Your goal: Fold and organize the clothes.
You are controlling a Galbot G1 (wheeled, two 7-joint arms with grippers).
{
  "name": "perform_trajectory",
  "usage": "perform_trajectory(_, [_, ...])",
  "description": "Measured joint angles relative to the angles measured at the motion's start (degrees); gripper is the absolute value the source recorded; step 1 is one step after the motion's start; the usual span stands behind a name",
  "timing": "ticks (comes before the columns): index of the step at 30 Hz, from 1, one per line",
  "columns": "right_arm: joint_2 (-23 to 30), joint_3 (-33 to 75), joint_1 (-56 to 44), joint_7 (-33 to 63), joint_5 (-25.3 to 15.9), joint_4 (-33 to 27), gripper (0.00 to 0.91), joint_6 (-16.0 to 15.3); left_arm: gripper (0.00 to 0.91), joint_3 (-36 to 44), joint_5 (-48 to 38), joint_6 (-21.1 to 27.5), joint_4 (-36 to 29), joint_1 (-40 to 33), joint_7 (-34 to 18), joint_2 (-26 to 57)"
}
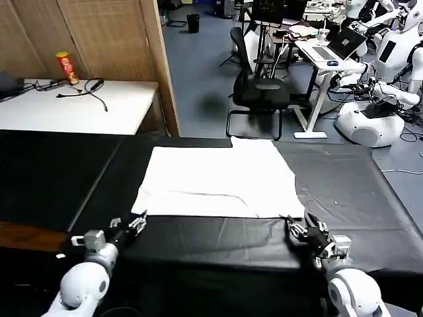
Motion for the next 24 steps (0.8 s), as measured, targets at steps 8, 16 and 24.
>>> perform_trajectory(8, [-0.7,0.1,-1.6,2.4,0.4,2.2,0.0,-2.4,0.0,0.1,0.2,0.7,-0.8,1.0,-0.3,0.0])
perform_trajectory(16, [-1.0,2.6,-8.0,6.3,1.8,9.0,0.0,-8.0,0.0,-1.1,0.1,3.1,-5.8,5.2,-3.6,1.6])
perform_trajectory(24, [-0.8,4.3,-15.3,7.5,1.6,16.3,0.0,-9.9,0.0,-3.3,-0.2,4.0,-13.4,12.9,-5.4,3.5])
